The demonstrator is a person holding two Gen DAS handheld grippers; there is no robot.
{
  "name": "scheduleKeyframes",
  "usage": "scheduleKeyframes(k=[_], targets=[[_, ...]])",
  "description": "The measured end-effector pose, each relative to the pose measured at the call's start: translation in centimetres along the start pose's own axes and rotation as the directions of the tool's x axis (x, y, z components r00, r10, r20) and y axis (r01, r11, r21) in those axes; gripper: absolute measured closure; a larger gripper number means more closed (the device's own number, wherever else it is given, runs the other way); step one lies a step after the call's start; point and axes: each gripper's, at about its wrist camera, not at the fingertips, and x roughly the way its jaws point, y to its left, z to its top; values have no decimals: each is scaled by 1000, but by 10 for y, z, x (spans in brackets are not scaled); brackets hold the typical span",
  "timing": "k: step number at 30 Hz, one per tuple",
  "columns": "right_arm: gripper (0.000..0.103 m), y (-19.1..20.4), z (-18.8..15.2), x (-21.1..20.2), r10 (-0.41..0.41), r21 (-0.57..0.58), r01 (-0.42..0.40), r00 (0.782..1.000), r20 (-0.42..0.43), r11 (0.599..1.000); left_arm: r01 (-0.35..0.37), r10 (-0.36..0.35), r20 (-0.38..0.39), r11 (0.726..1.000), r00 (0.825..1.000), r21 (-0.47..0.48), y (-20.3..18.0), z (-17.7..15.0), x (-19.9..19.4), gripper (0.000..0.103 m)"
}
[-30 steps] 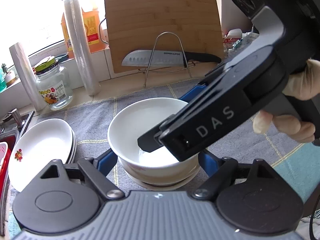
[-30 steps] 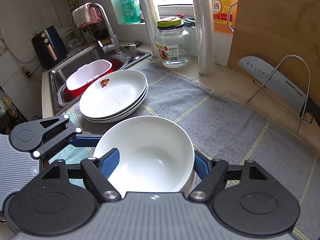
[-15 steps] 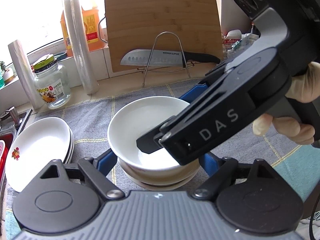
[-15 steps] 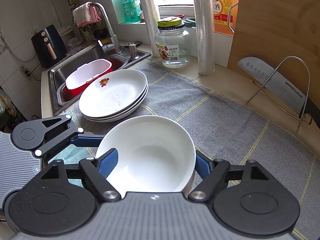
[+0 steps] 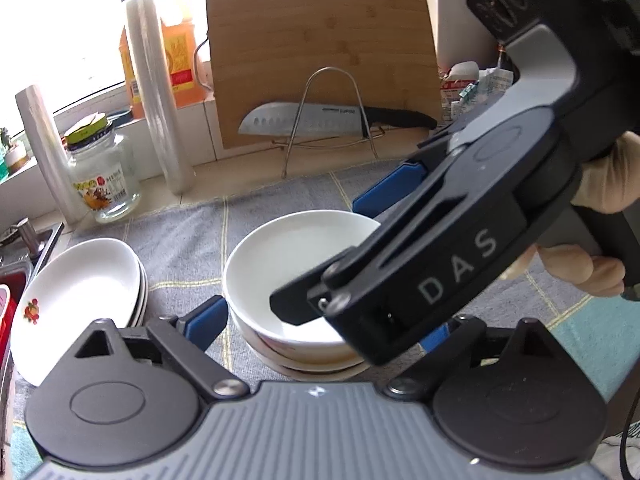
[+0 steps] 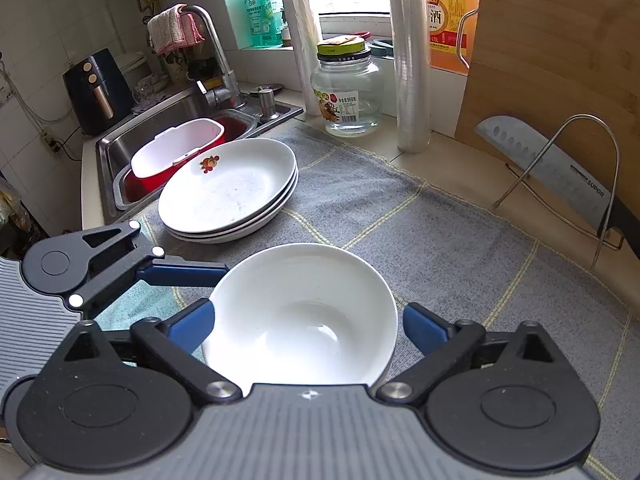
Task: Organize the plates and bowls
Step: 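Withdraw the right gripper and bring both grippers to opposite sides of the bowls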
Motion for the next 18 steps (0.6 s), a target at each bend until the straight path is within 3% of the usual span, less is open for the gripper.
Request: scheduleKeyframes(k=[10,18], targets=[[0,5,-3,-10,-36,-20,36,999,33,999,12,-11,20,999,1000,-35,11,-6,-19,8],[0,13,-15,-25,-81,-40,84,994,70,996,18,-18,10,1000,1000,-7,33,-21,-29,5]])
